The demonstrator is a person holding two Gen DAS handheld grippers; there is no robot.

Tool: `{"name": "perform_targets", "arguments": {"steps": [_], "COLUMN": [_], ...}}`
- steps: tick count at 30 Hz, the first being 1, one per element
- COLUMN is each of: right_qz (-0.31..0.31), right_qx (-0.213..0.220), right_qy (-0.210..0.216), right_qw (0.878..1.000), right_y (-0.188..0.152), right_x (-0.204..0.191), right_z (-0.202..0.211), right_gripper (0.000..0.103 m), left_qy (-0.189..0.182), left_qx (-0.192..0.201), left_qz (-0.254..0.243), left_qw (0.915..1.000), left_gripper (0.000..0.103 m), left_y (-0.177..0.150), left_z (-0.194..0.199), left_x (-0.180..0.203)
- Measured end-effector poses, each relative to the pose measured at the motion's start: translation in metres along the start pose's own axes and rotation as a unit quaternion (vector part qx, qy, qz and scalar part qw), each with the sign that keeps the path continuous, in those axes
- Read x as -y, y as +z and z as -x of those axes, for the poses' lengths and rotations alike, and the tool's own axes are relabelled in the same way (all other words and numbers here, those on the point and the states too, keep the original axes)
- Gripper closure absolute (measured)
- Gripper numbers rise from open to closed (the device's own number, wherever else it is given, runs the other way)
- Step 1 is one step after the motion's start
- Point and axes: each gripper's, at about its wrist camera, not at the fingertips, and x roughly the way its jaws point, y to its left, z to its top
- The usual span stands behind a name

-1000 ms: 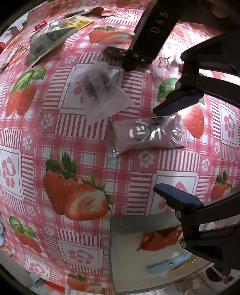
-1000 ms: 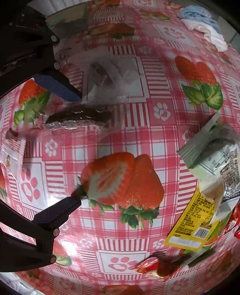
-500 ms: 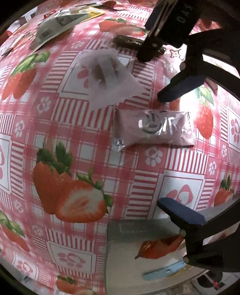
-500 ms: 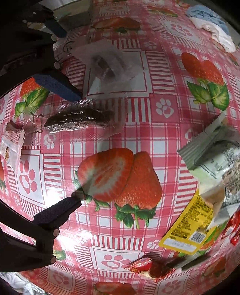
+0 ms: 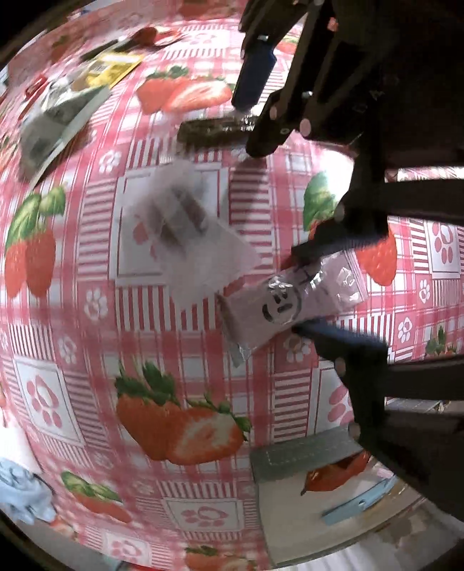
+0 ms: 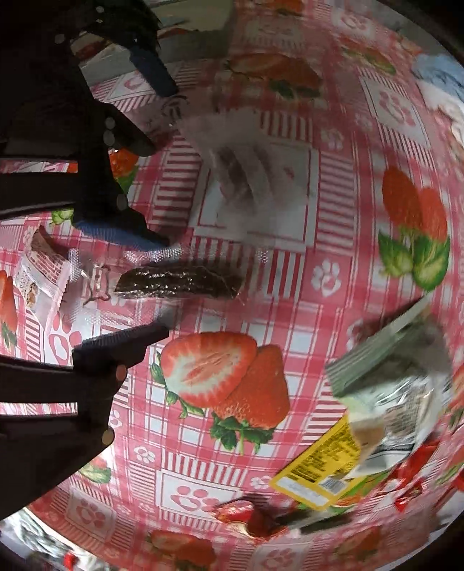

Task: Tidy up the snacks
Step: 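Grasp the pink-silver packet with the left gripper while the right grasps the brown stick snack, then carry the pink-silver packet and brown stick snack into the white tray and release both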

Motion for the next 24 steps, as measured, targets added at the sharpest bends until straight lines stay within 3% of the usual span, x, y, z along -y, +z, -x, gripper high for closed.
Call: {"name": "perform_targets", "arguments": {"steps": [3, 9, 18, 24], "right_qz": [-0.014, -0.027, -0.056, -0.065], "right_qx": [0.002, 0.024, 0.026, 0.020], "right_qy": [0.026, 0.070, 0.098, 0.105], "right_qw": [1.000, 0.997, 0.993, 0.992], "right_y": [-0.008, -0.028, -0.071, -0.101], "right_x": [0.004, 0.018, 0.032, 0.023], "right_z": [0.004, 0.017, 0.027, 0.035], "right_gripper": [0.063, 0.063, 0.063, 0.063], "left_qy": [-0.023, -0.057, -0.095, -0.068], "left_qx": [-0.001, 0.019, 0.033, 0.038], "left_qz": [0.004, -0.005, -0.015, -0.028], "left_qw": [0.9997, 0.9982, 0.9948, 0.9965], "left_gripper": [0.076, 0.077, 0.084, 0.083], "left_y": [-0.003, -0.018, -0.046, -0.073], "left_z": [0.002, 0.019, 0.041, 0.048], "left_x": [-0.006, -0.018, -0.045, -0.041]}}
